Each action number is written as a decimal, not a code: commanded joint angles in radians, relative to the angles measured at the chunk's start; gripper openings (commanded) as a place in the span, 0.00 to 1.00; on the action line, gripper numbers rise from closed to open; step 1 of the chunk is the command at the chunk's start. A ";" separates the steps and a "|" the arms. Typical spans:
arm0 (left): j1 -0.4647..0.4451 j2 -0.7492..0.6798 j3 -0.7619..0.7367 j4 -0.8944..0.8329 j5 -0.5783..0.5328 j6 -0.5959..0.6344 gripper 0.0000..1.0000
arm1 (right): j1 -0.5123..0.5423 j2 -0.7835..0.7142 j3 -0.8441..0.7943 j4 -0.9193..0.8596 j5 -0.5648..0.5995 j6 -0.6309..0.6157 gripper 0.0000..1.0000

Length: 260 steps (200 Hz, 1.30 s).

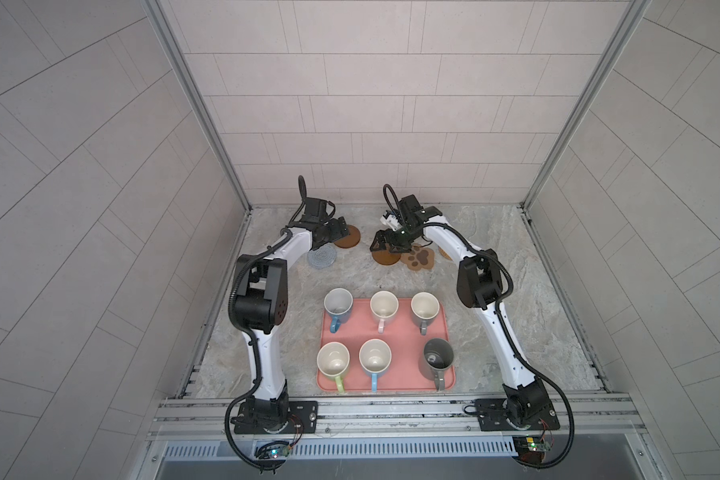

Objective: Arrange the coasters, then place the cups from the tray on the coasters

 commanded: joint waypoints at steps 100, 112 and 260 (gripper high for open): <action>0.008 -0.057 -0.031 0.011 -0.015 -0.022 1.00 | 0.005 0.103 0.053 0.065 0.105 0.093 1.00; 0.008 -0.058 -0.029 0.012 -0.015 -0.019 1.00 | 0.003 0.111 0.060 0.088 0.112 0.102 0.99; 0.008 -0.059 -0.028 -0.001 -0.021 -0.021 1.00 | -0.030 0.252 0.186 0.379 0.095 0.366 1.00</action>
